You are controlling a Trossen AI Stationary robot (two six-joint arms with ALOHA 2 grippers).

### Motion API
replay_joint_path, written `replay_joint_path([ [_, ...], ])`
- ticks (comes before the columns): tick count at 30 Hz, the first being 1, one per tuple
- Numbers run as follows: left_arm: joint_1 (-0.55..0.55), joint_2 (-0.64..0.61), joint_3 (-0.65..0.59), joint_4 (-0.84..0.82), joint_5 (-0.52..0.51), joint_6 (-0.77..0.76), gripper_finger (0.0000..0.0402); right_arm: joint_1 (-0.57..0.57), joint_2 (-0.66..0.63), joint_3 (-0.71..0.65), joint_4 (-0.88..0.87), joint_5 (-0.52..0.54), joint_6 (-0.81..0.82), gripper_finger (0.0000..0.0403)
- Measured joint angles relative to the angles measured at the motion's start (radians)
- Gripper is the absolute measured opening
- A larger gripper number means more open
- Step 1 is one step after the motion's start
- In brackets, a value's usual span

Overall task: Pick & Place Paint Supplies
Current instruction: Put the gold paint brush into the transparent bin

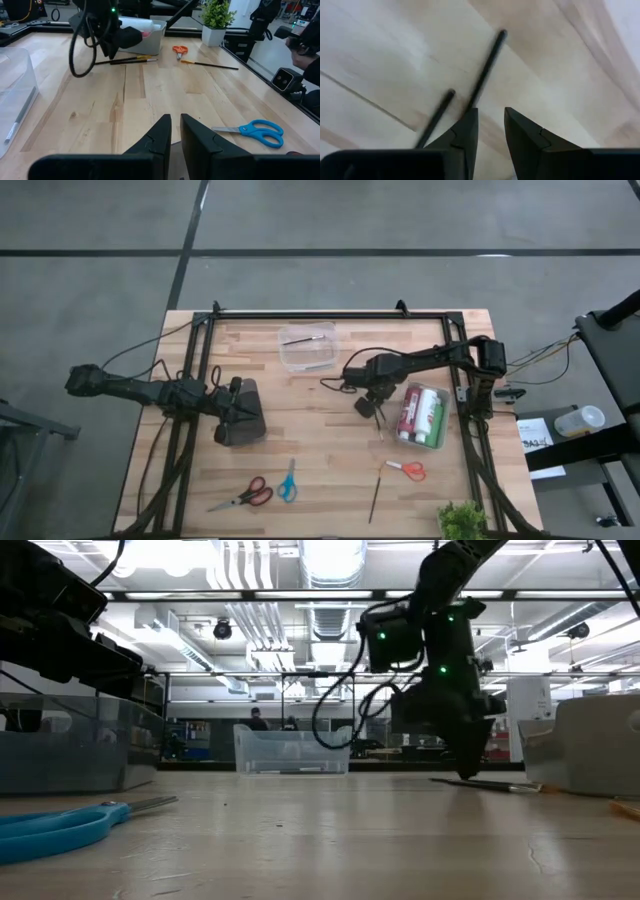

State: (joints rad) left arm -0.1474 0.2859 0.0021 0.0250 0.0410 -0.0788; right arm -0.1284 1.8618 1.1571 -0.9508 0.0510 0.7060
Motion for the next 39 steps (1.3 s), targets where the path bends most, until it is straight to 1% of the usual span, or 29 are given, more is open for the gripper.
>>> replay_joint_path([
  [3,0.000,0.000,0.000,0.000,0.000,0.000,0.0051,0.002,0.000,0.019,0.041,-0.006,-0.001,0.0091],
  [15,0.000,0.000,0.000,0.000,0.000,0.000,0.0051,0.006,0.000,0.054,0.066,0.001,0.020,0.0091],
  [23,0.000,0.000,0.000,0.000,0.000,0.000,0.0051,0.006,0.000,0.016,0.070,0.030,0.016,0.0091],
  [32,0.000,0.000,0.000,0.000,0.000,0.000,0.0051,0.006,-0.004,-0.049,0.179,0.017,0.020,0.0091],
  [39,0.000,0.000,0.000,0.000,0.000,0.000,0.0051,0.014,-0.005,-0.069,0.193,0.030,0.016,0.0091],
])
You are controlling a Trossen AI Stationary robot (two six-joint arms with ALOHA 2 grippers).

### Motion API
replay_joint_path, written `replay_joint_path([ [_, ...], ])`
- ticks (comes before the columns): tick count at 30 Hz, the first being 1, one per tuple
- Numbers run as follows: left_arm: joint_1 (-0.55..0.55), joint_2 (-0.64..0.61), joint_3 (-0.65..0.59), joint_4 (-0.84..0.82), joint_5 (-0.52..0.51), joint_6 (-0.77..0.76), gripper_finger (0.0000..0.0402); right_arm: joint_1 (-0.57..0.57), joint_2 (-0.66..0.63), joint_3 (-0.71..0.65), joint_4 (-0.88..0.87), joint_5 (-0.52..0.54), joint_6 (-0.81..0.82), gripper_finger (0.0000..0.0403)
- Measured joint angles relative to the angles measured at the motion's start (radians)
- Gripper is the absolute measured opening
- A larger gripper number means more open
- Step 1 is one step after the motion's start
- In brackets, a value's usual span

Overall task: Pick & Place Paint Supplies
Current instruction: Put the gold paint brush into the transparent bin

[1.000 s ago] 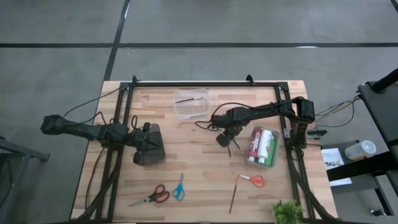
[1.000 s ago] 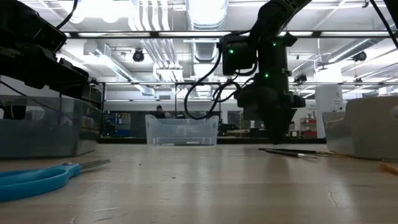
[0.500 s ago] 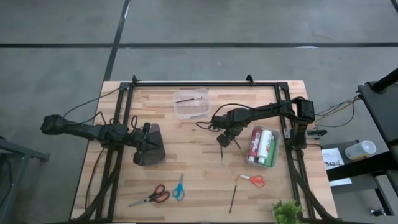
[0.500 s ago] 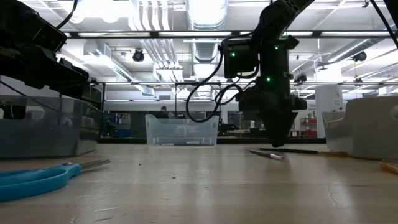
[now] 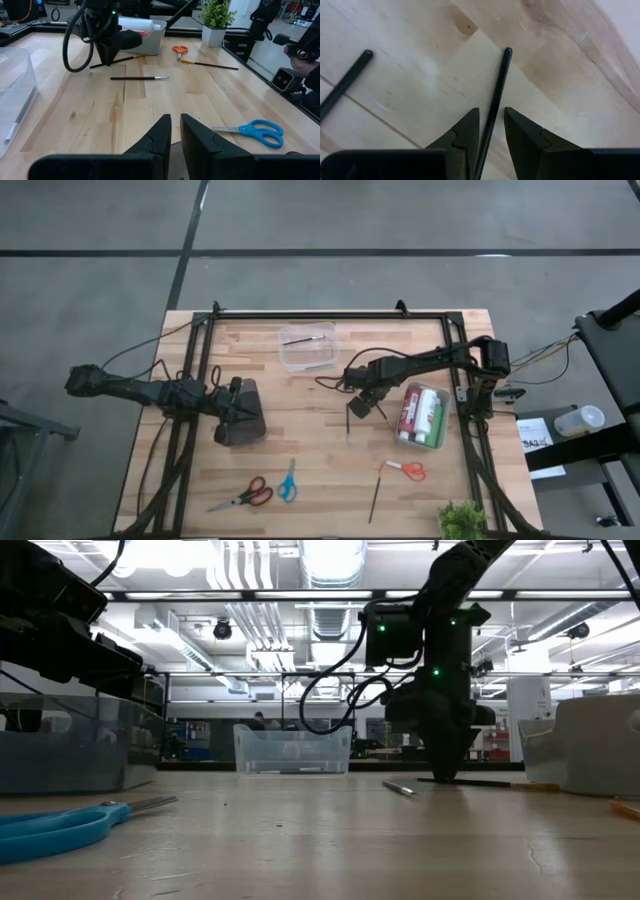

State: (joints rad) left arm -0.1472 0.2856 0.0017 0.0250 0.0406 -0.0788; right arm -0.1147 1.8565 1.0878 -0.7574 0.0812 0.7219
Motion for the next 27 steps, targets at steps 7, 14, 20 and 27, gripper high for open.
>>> replay_joint_path([
  [7,0.000,0.000,0.000,0.000,0.000,0.000,0.0051,0.006,0.002,0.003,-0.004,0.026,0.004,0.0079],
  [14,0.000,0.000,0.000,0.000,0.000,0.000,0.0051,0.006,0.004,0.003,-0.006,0.023,0.017,0.0015],
  [20,0.000,0.000,0.000,0.000,0.000,0.000,0.0051,0.006,0.004,0.003,-0.006,0.023,0.039,0.0015],
  [27,0.000,0.000,0.000,0.000,0.000,0.000,0.0051,0.006,0.005,0.034,-0.029,0.020,0.017,0.0015],
])
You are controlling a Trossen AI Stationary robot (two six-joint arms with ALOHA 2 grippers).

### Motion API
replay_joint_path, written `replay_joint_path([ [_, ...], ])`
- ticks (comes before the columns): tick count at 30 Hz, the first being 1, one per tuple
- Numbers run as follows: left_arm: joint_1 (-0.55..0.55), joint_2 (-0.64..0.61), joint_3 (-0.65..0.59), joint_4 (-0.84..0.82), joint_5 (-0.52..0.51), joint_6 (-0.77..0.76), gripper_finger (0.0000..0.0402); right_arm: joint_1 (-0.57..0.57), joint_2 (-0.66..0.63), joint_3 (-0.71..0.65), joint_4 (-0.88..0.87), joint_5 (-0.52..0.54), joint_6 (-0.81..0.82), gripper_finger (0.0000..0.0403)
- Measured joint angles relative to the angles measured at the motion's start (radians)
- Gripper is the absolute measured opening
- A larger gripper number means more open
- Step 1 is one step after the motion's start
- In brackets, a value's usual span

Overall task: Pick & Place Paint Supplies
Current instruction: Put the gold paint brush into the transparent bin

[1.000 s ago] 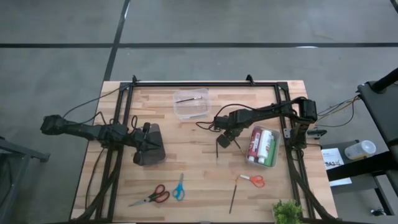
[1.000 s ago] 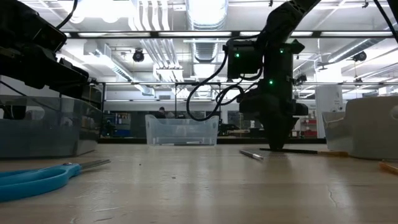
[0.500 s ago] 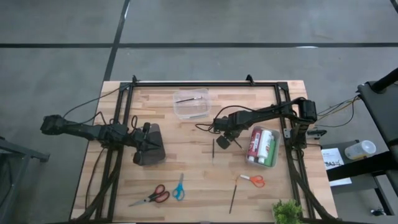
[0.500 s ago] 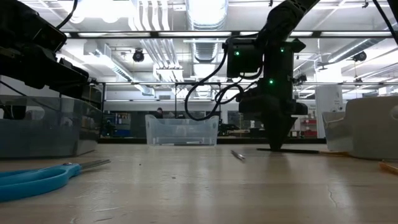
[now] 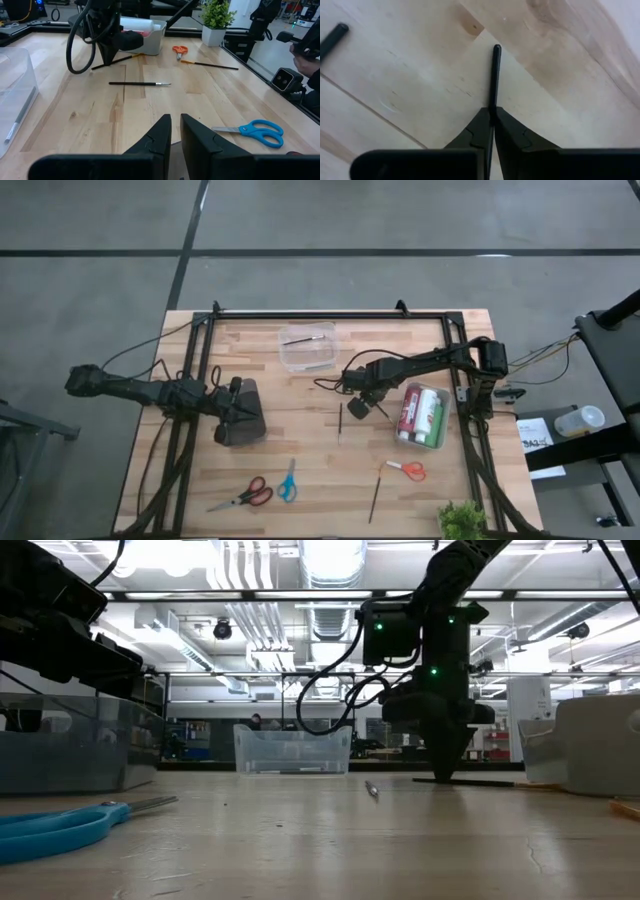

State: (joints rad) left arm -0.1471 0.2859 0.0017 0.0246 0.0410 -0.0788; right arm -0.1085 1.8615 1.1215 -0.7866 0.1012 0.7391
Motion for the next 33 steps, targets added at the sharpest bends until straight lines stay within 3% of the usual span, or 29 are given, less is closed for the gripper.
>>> replay_joint_path([
  [15,0.000,0.000,0.000,0.000,0.000,0.000,0.0051,-0.001,0.002,0.224,-0.048,0.013,-0.207,0.0014],
  [25,0.000,0.000,0.000,0.000,0.000,0.000,0.0051,0.062,0.002,0.364,0.065,0.281,-0.676,0.0014],
  [33,0.000,0.000,0.000,0.000,0.000,0.000,0.0051,0.091,0.002,0.354,0.364,0.432,-1.112,0.0014],
])
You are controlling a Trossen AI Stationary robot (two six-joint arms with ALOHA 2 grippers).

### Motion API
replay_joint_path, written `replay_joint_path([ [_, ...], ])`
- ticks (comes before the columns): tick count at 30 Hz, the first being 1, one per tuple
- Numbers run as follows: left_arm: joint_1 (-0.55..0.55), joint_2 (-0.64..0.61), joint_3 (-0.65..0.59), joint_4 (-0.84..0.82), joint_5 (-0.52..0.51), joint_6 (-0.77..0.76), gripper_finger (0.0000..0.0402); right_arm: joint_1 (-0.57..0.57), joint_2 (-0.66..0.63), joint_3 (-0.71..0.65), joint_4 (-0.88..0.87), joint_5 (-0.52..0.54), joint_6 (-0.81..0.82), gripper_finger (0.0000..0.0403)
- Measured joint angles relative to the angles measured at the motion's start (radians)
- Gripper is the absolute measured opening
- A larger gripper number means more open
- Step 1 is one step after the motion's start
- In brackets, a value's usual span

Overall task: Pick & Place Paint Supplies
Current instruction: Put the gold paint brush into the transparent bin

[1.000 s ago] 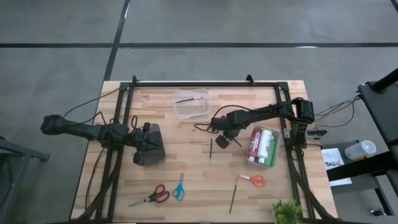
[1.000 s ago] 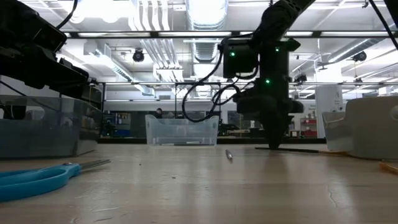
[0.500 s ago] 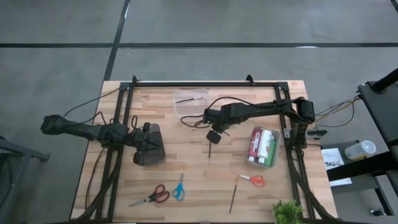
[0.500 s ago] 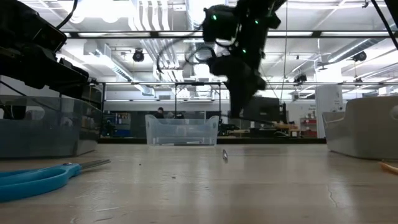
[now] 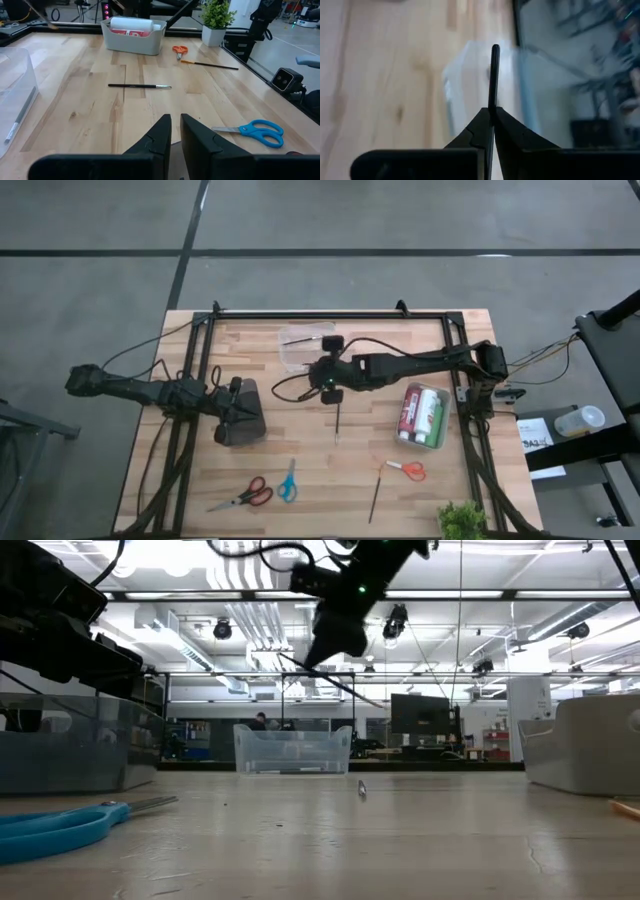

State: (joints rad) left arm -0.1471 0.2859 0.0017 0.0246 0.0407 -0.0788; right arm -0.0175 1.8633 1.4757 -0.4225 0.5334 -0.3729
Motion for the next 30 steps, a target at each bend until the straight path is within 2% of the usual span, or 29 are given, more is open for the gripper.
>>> replay_joint_path([
  [8,0.000,0.000,0.000,0.000,0.000,0.000,0.0051,-0.056,0.026,-0.009,0.255,-0.006,-0.171,0.0014],
  [17,0.000,-0.001,0.000,0.000,0.000,0.000,0.0051,-0.124,0.177,0.037,0.258,-0.012,-0.315,0.0014],
  [26,0.000,0.000,0.000,0.000,0.000,0.000,0.0051,-0.155,0.286,0.152,0.220,-0.018,-0.308,0.0014],
  [30,0.000,-0.001,0.000,0.000,0.000,0.000,0.0051,-0.159,0.297,0.177,0.188,-0.065,-0.237,0.0015],
])
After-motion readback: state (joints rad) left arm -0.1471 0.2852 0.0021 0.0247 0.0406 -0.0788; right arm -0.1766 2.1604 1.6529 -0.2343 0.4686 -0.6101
